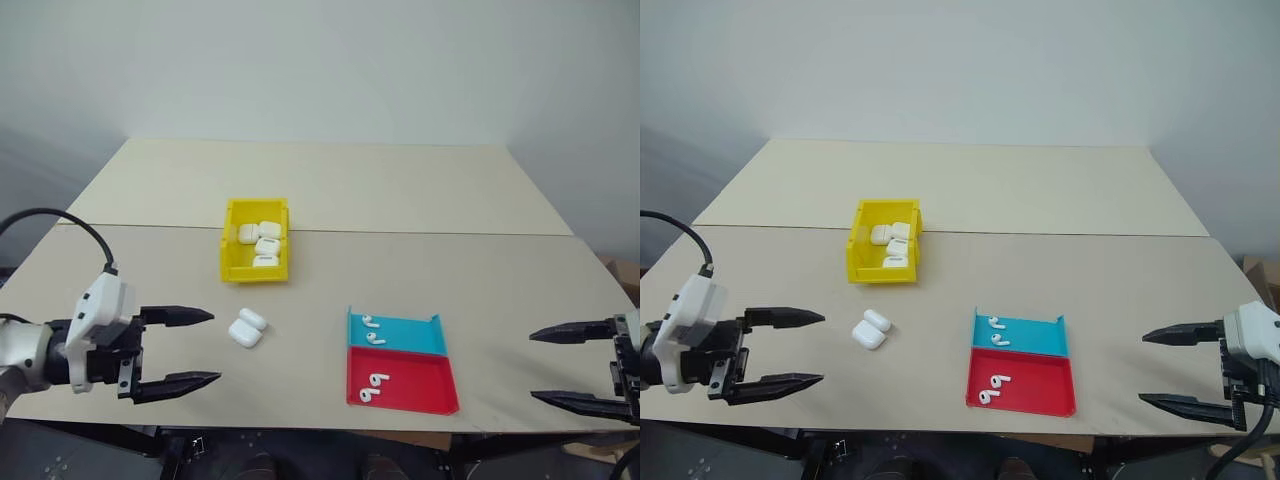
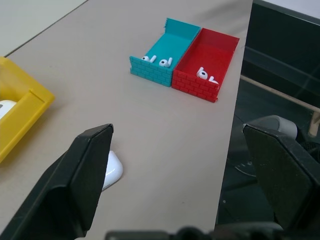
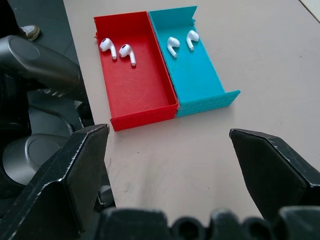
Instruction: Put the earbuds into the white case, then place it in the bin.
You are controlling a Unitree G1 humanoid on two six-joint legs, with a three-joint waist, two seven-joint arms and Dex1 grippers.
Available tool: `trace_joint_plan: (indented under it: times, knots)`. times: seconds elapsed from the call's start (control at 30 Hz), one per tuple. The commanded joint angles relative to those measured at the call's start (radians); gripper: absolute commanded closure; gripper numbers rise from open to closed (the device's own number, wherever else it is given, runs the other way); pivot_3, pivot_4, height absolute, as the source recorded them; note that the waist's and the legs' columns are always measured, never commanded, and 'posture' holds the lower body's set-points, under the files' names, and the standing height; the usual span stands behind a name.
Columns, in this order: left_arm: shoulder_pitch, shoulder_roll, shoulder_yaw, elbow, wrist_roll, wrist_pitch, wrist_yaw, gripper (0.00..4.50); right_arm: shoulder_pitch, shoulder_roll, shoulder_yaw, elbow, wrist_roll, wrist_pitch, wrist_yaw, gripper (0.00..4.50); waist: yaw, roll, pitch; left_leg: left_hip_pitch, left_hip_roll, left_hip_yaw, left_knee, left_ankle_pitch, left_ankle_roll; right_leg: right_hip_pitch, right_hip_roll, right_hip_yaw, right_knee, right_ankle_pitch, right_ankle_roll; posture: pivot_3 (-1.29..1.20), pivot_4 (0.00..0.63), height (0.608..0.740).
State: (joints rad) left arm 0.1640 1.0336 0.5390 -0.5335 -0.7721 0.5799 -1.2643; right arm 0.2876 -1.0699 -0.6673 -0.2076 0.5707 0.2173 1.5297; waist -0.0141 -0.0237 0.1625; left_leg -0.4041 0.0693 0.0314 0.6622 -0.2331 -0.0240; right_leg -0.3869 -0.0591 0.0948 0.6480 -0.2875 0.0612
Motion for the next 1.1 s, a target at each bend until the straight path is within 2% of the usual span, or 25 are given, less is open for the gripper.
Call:
trace_joint_plan:
  times: [0.03,0.43,0.63,0.73,0.8,0.83,0.87,0.97,1.03,1.1]
  knots:
    - [-0.026,0.009,-0.009,-0.002,0.006,0.017,0.048,0.0,-0.011,-0.001,-0.032,-0.021,0.007,-0.013,-0.001,0.03,0.0,0.0,0.0,0.0,0.0,0.0,0.0,0.0,0.0,0.0,0.0,0.0,0.0,0.0,0.0,0.0,0.15,0.74]
    - [-0.045,0.017,-0.019,-0.058,0.056,0.062,0.182,0.0,-0.038,-0.027,-0.014,-0.014,-0.024,0.001,-0.041,0.03,0.0,0.0,0.0,0.0,0.0,0.0,0.0,0.0,0.0,0.0,0.0,0.0,0.0,0.0,0.0,0.0,0.15,0.74]
    - [-0.026,0.014,-0.021,-0.208,0.127,0.112,0.329,0.0,-0.04,-0.048,-0.026,-0.044,-0.043,0.078,-0.1,0.03,0.001,0.0,0.0,0.0,0.0,0.0,0.0,0.0,0.0,0.0,0.0,0.0,0.0,0.0,0.0,0.0,0.15,0.74]
    - [-0.032,0.059,-0.047,-0.279,0.168,0.187,0.402,0.0,-0.017,-0.036,-0.039,-0.071,-0.047,0.099,-0.112,0.03,0.001,0.0,0.0,-0.001,0.0,0.0,0.0,0.0,0.0,0.0,0.0,0.0,0.0,0.0,0.0,0.0,0.15,0.74]
    - [-0.117,0.182,-0.137,-0.293,0.14,0.405,0.475,0.0,0.006,-0.024,-0.042,-0.088,-0.055,0.103,-0.12,0.03,0.006,-0.001,0.001,0.0,0.0,0.0,0.0,0.0,0.0,0.0,0.0,0.0,0.0,0.0,0.0,0.0,0.15,0.74]
    - [-0.197,0.21,-0.192,-0.287,0.109,0.526,0.528,0.0,0.016,-0.019,-0.042,-0.095,-0.057,0.102,-0.124,0.03,0.008,-0.001,0.001,0.0,0.0,-0.001,0.0,0.0,0.0,0.0,0.0,0.0,0.001,0.0,0.0,0.0,0.15,0.74]
    - [-0.269,0.215,-0.233,-0.278,0.077,0.613,0.567,0.0,0.022,-0.015,-0.043,-0.101,-0.059,0.102,-0.127,0.03,0.011,0.0,0.0,0.0,0.0,-0.001,0.0,0.0,0.0,0.0,0.0,0.0,0.0,0.0,0.0,0.0,0.15,0.74]
    - [-0.564,0.136,-0.366,-0.231,0.004,0.948,0.644,0.0,0.032,-0.007,-0.044,-0.118,-0.057,0.117,-0.14,0.03,0.012,0.0,0.0,0.0,-0.001,-0.001,0.0,0.001,0.001,0.0,0.0,0.0,0.001,0.001,0.001,0.0,0.15,0.74]
    - [-0.692,0.149,-0.465,-0.164,-0.066,1.03,0.682,0.0,0.036,-0.004,-0.043,-0.127,-0.053,0.13,-0.151,0.03,0.01,-0.001,0.0,-0.001,-0.001,-0.002,0.001,0.001,0.001,0.0,0.001,0.0,0.001,0.001,0.001,0.0,0.15,0.74]
    - [-0.779,0.171,-0.55,-0.087,-0.135,1.035,0.724,0.0,0.033,-0.002,-0.033,-0.131,-0.05,0.137,-0.159,0.03,0.001,-0.001,0.0,-0.001,-0.001,-0.002,0.001,0.001,0.001,0.0,0.001,0.0,0.001,0.001,0.001,0.0,0.15,0.74]
